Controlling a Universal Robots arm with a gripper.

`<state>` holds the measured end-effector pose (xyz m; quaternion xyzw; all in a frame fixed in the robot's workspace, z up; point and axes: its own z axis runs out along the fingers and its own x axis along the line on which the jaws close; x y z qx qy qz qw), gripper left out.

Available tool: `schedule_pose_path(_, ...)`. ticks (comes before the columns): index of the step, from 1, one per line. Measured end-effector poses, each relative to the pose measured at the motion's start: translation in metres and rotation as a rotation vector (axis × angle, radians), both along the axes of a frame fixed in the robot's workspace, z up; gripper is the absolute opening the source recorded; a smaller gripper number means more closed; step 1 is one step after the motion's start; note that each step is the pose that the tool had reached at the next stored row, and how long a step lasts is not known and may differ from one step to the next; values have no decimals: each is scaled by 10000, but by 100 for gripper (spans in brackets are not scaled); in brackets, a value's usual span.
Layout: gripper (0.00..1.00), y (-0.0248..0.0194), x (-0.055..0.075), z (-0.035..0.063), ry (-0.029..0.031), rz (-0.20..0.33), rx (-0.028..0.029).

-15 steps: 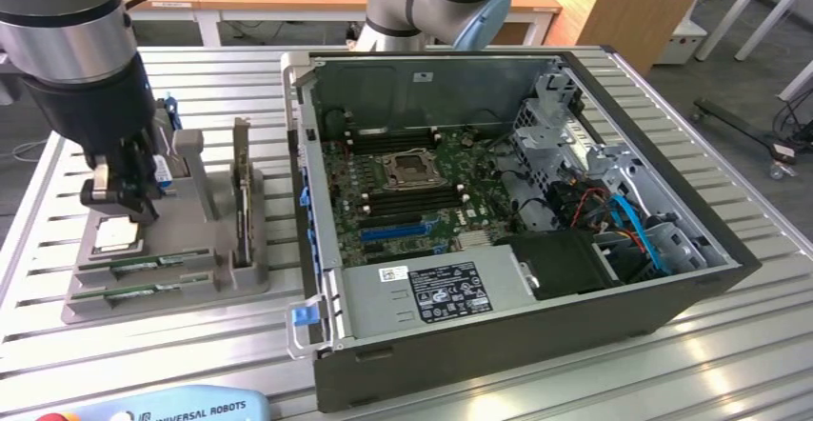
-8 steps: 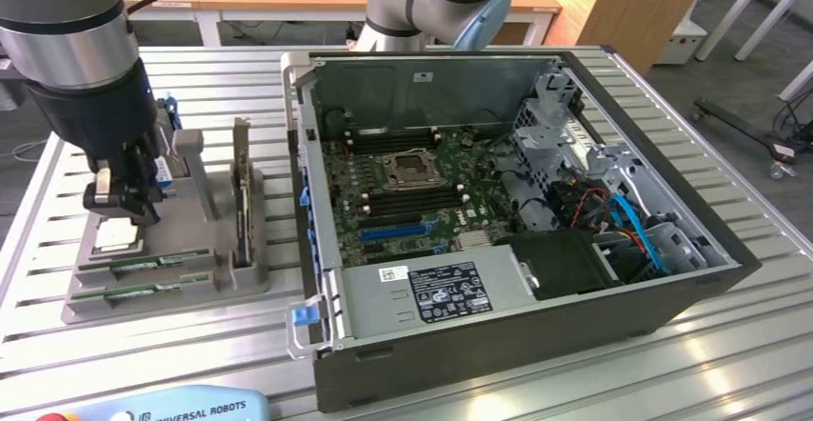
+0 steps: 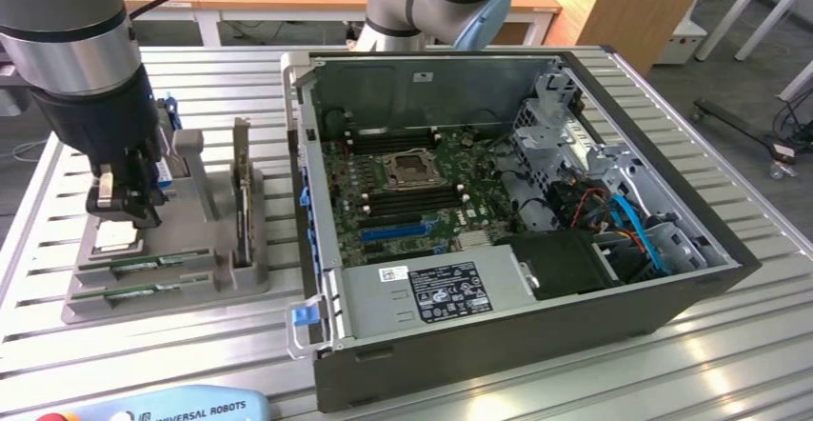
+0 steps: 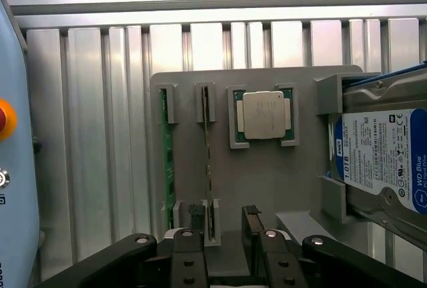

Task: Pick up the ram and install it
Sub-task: 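Pick up the ram and move it above insertion slot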

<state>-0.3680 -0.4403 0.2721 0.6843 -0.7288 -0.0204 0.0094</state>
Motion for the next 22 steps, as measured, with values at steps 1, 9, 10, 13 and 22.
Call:
schedule_pose_path(1,36,0,0,-7,-1,0,1)
schedule_pose_path(9,36,0,0,-58,0,0,0)
schedule_pose_path(10,36,0,0,-64,0,0,0)
schedule_pose_path(13,36,0,0,-66,2,0,-1)
schedule_pose_path(22,36,-91,0,-67,0,-1,1)
